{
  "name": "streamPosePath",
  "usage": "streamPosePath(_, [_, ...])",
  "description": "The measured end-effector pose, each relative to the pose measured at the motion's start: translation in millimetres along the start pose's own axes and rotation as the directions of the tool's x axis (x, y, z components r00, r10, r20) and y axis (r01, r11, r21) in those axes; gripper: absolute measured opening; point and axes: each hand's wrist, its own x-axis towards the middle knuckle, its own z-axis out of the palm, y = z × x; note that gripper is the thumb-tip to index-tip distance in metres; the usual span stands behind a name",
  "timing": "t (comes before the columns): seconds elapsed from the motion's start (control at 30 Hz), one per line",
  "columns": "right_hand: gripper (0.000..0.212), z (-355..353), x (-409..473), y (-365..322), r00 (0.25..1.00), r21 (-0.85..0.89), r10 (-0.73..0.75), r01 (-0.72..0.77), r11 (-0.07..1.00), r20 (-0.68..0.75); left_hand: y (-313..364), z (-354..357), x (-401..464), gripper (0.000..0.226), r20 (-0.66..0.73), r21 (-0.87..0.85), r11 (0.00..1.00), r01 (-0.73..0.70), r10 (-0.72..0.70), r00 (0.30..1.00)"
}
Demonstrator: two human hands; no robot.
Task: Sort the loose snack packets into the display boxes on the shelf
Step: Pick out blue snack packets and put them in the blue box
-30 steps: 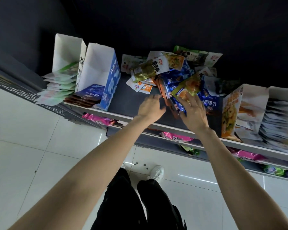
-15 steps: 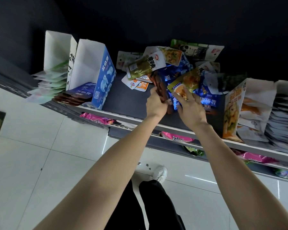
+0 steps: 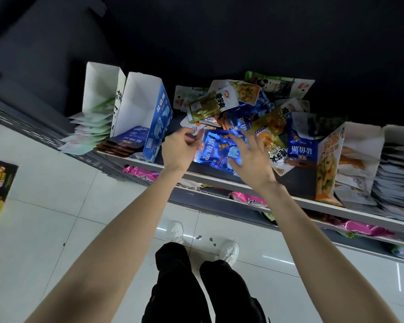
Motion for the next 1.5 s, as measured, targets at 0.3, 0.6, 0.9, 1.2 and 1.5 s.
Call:
streamPosePath(0.3, [0.059,-56,-6,-56,0.986,0.344,-0.007,0.066,0.937,-0.168,52,-82,-24,0.013,0.099,0.131,0.807,-0.576,0.568,0.817])
streamPosePath(0.6, [0.041,-78,22,-131,0.915,0.773,0.404,-0.246,0.585,-0.014,13,-168,0,0.043,0.091,-0.255,0.937,-0.239,0.269,0.959])
streamPosePath(0.9, [0.012,-29,80,-204,0.837,0.945,0.534,-0.260,0.198,0.119,-47,-195,58,0.034,0.247,-0.285,0.956,-0.074,0.148,0.958])
streamPosePath(1.2, [0.024,18,79,-223,0.983,0.390,0.104,-0.036,0.920,-0.154,-83,-194,77,0.019,0.221,0.118,0.862,-0.492,0.460,0.860])
streamPosePath(1.5, [0.022,33,79,-218,0.990,-0.028,-0.083,0.080,0.996,-0.115,-94,-190,70,0.021,0.393,0.424,0.603,-0.675,0.550,0.737])
